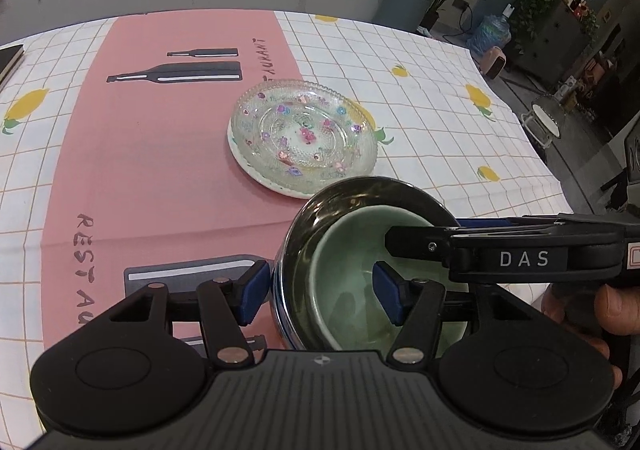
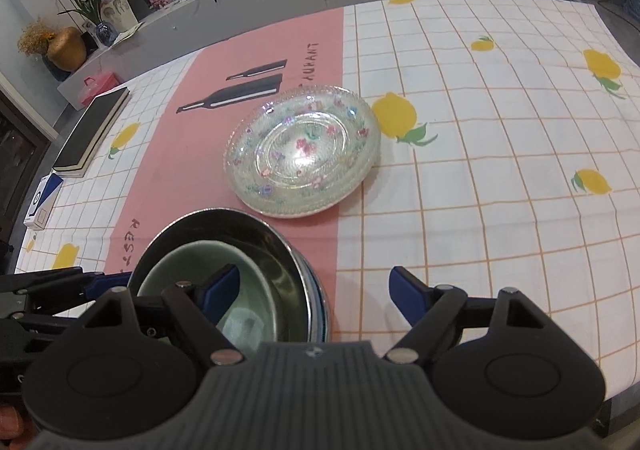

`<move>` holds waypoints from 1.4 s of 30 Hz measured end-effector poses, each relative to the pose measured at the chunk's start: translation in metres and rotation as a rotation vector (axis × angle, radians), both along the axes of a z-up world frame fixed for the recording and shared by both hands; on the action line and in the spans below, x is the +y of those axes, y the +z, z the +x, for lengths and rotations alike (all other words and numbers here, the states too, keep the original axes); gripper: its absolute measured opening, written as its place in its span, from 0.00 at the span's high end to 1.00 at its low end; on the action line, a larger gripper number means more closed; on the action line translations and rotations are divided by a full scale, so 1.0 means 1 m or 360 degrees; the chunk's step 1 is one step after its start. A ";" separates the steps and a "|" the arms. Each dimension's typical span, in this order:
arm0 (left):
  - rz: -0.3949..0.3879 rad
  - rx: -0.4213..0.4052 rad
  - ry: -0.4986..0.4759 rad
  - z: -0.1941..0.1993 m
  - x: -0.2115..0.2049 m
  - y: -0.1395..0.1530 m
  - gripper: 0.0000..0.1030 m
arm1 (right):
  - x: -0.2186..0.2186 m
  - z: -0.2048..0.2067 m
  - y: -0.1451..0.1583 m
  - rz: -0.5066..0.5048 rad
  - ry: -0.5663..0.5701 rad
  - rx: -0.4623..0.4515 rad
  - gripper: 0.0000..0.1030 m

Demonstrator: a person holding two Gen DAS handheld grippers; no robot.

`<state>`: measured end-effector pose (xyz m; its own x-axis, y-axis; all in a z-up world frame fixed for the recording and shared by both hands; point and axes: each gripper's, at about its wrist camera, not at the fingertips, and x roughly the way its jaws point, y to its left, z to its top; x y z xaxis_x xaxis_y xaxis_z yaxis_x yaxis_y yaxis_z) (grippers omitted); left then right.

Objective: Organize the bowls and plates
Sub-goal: 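Lift the nested bowls with both tools and carry them over the plate stack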

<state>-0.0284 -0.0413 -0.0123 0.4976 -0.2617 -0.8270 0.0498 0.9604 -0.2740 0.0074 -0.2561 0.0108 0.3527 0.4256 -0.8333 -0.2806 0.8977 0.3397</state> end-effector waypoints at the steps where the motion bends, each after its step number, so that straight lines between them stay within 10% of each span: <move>1: -0.0001 0.0003 0.0004 -0.001 0.000 -0.001 0.33 | 0.000 0.000 -0.001 -0.0003 0.0002 0.0003 0.22; 22: -0.0017 0.0124 -0.0020 -0.003 -0.004 -0.026 0.30 | 0.002 -0.002 -0.030 0.0059 0.0016 0.0215 0.26; 26: -0.0076 0.0126 0.0010 -0.003 0.002 -0.027 0.39 | -0.002 -0.001 -0.033 0.0197 0.0015 0.0292 0.44; 42: -0.0122 0.0127 0.0122 -0.004 0.017 -0.021 0.62 | -0.011 0.001 -0.029 0.0255 -0.0078 0.0355 0.57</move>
<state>-0.0323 -0.0247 -0.0338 0.4523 -0.2895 -0.8436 -0.0479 0.9366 -0.3472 0.0086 -0.2674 -0.0182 0.1912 0.5451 -0.8163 -0.1407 0.8382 0.5268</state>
